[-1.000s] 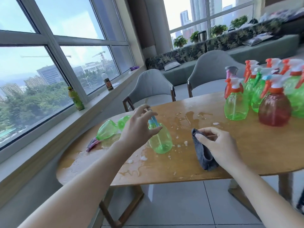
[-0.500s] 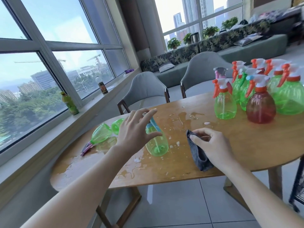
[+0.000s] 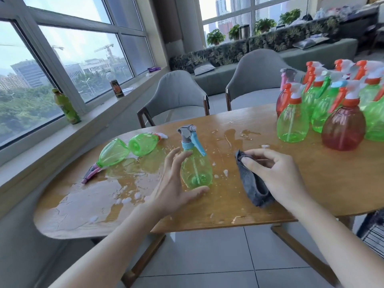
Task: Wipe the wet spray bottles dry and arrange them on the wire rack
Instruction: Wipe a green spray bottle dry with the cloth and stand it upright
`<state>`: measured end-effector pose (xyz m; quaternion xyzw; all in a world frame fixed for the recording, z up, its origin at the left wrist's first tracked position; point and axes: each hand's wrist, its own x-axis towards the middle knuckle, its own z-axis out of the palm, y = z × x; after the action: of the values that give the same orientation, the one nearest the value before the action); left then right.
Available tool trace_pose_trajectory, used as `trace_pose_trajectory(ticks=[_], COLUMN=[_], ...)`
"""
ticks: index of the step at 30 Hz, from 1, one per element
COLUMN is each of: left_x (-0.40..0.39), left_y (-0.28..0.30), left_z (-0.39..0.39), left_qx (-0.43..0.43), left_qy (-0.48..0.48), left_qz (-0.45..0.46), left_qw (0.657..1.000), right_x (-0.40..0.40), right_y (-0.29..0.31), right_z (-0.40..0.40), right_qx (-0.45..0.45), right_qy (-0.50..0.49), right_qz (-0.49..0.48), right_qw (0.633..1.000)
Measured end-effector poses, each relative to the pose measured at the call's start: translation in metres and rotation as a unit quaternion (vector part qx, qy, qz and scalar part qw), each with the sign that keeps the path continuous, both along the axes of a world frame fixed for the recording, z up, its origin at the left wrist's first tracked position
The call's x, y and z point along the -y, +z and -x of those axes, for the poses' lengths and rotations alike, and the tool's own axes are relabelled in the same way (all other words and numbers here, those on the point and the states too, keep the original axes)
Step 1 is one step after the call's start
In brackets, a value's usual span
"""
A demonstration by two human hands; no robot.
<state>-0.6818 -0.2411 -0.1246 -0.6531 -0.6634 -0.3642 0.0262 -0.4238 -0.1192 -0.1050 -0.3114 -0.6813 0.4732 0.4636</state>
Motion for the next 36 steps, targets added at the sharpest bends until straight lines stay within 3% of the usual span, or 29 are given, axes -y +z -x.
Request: trace_pose_trajectory(ticks=[9, 15, 25, 32, 36], left_x=[-0.025, -0.015, -0.019, -0.028, -0.030], left_y=[0.007, 0.011, 0.011, 0.014, 0.016], left_z=[-0.029, -0.084, -0.111, -0.107, -0.101], left_qx=[0.135, 0.227, 0.273, 0.313, 0.314], left_qy=[-0.037, -0.113, -0.153, -0.172, -0.188], left_qz=[-0.003, 0.048, 0.068, 0.086, 0.114], left_qw=[0.990, 0.966, 0.947, 0.930, 0.924], right_x=[-0.005, -0.008, -0.015, -0.004, -0.003], right_y=[0.002, 0.006, 0.010, 0.002, 0.000], right_z=[0.000, -0.020, -0.041, -0.054, -0.056], right_qx=[-0.018, -0.016, 0.033, 0.100, 0.103], right_qy=[0.026, 0.032, 0.029, 0.023, 0.002], right_qz=[-0.008, -0.094, -0.228, -0.393, -0.415], right_qw=[0.999, 0.995, 0.973, 0.914, 0.904])
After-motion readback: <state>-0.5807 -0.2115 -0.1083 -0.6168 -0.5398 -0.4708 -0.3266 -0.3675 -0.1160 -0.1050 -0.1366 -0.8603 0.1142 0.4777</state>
